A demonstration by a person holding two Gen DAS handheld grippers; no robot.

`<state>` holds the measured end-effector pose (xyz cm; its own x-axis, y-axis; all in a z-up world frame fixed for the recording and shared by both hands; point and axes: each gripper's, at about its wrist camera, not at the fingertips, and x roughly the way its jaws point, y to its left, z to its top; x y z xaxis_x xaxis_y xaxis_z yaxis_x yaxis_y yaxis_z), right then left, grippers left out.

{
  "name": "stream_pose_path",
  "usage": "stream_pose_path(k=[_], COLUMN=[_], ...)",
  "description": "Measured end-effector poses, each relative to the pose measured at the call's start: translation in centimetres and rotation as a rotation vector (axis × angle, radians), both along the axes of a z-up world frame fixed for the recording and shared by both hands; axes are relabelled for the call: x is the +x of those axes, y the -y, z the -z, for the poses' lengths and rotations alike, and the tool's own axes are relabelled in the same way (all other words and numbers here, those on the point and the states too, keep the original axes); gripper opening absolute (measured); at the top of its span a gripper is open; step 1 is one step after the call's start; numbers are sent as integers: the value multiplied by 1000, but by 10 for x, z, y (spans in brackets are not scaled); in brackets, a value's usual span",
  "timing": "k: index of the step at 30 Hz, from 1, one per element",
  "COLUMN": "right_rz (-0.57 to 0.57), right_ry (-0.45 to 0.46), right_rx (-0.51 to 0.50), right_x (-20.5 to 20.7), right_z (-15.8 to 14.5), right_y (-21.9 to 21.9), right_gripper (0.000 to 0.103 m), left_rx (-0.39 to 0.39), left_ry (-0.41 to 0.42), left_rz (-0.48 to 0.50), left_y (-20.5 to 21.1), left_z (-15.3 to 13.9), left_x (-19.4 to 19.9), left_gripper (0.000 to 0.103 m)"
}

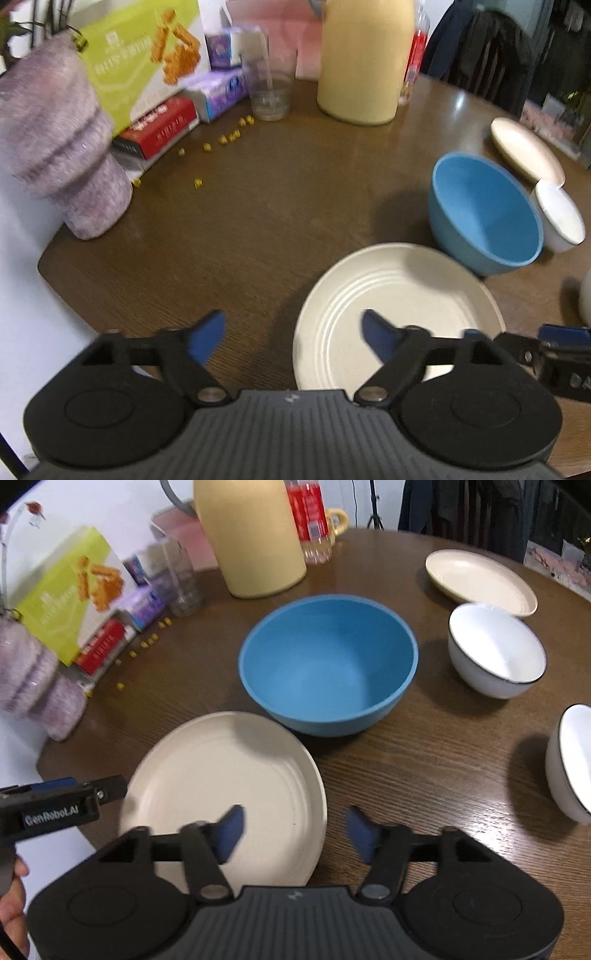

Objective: Organize plates and bowls
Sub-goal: 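Move both open grippers back across the table toward the last cream plate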

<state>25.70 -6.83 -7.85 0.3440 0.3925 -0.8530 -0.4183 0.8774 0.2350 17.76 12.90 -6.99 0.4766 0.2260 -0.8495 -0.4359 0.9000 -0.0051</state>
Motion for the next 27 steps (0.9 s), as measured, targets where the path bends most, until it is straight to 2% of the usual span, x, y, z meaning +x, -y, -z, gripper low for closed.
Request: stream_pose_path(k=[1, 2, 4, 12, 16, 27], right_rz=[-1, 0, 7, 74, 112, 243], right_ry=[8, 18, 28, 64, 67, 96], right_rx=[9, 18, 16, -7, -18, -52], right_x=[-4, -9, -17, -57, -77, -99], right_z=[-3, -7, -11, -31, -37, -49], right_y=[4, 9, 17, 49, 61, 92], right_gripper=[89, 97, 102, 103, 103, 103], left_rx=[1, 0, -10, -62, -87, -80], left_ry=[10, 18, 37, 97, 100, 128], left_rz=[4, 9, 6, -1, 34, 170], left_y=[-1, -1, -4, 2, 16, 50], left_z=[-3, -5, -8, -19, -22, -30], left_x=[-5, -8, -19, -66, -79, -77], left_gripper=[101, 103, 103, 103, 103, 103])
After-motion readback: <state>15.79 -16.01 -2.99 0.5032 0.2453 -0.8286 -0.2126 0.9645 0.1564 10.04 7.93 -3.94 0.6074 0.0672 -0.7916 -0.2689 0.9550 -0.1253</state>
